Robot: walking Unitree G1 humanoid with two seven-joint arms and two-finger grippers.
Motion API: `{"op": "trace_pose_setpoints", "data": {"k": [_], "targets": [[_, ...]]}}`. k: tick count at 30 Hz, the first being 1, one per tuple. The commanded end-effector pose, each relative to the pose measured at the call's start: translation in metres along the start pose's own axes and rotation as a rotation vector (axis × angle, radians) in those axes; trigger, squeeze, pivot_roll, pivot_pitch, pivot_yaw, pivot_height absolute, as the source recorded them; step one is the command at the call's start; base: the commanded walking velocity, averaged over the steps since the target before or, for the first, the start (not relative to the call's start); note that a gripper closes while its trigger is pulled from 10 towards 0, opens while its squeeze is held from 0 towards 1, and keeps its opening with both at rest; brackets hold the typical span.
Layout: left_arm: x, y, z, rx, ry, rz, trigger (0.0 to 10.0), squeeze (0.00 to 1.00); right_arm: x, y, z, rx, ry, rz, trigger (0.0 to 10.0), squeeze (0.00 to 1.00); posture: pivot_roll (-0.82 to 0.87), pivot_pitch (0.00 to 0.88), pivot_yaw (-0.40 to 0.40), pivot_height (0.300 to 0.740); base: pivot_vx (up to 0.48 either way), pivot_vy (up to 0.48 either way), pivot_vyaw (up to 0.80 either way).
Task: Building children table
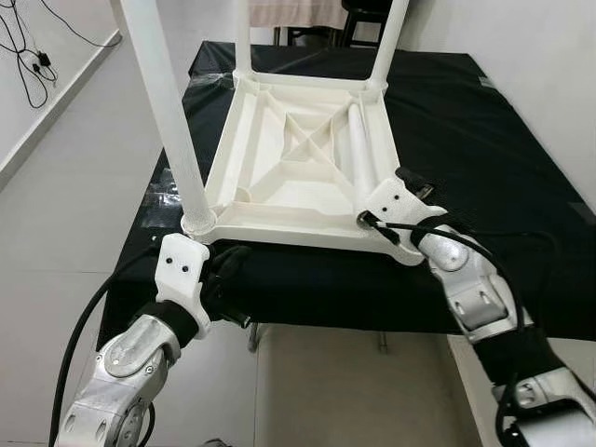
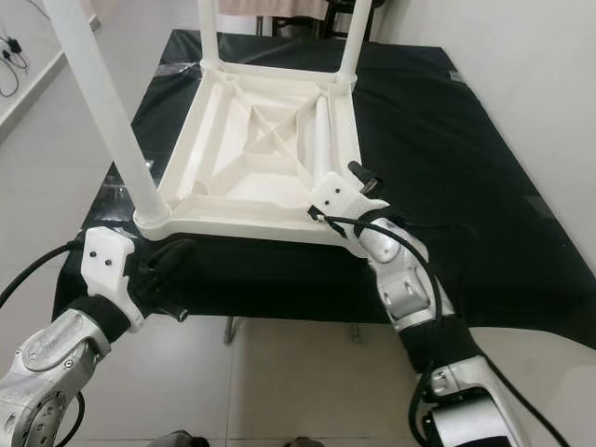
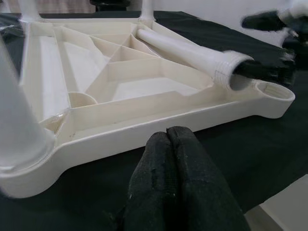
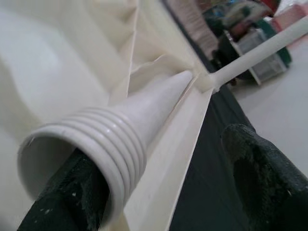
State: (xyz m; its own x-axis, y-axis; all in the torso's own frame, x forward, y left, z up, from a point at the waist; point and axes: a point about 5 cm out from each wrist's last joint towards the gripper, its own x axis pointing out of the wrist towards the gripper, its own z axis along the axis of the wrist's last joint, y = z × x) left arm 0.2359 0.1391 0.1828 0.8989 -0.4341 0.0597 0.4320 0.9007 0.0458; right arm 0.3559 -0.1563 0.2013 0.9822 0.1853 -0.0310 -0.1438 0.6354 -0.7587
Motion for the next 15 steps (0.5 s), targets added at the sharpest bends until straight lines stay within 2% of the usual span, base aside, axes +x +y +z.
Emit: {"op": "trace_pose_setpoints", "data": {"k": [1,3,4,5,11,15], "targets": [[0.0,-0.001,-0.004,-0.008,0.014,-0.001,10.0,0.0,0.003,-0.006,0.003,-0.005,0.011,-0.049,8.4,0.0,0.01,0.126,-0.086,0.74,0.0,0.0,0.0],[0.0,-0.001,-0.005,-0.009,0.014,-0.002,10.0,0.0,0.005,-0.002,0.005,-0.008,0.011,-0.051,8.4,0.0,0.01,0.124,-0.086,0.74,0.0,0.0,0.0],[0.0,-0.001,-0.005,-0.009,0.014,-0.003,10.0,0.0,0.009,0.005,0.007,-0.015,0.019,-0.051,1.4,0.0,0.01,0.121,-0.088,0.74,0.0,0.0,0.0],[0.001,-0.002,-0.005,-0.01,0.014,-0.003,10.0,0.0,0.014,0.012,0.009,-0.034,0.025,-0.051,0.0,0.0,0.01,0.121,-0.09,0.74,0.0,0.0,0.0],[0.001,-0.002,-0.005,-0.01,0.013,-0.003,10.0,0.0,0.02,0.022,0.014,-0.055,0.035,-0.059,0.0,0.0,0.02,0.119,-0.096,0.74,0.0,0.0,0.0],[0.001,-0.003,-0.005,-0.01,0.013,-0.002,10.0,0.0,0.021,0.022,0.015,-0.056,0.035,-0.063,0.0,0.0,0.02,0.115,-0.098,0.74,0.0,0.0,0.0]]}}
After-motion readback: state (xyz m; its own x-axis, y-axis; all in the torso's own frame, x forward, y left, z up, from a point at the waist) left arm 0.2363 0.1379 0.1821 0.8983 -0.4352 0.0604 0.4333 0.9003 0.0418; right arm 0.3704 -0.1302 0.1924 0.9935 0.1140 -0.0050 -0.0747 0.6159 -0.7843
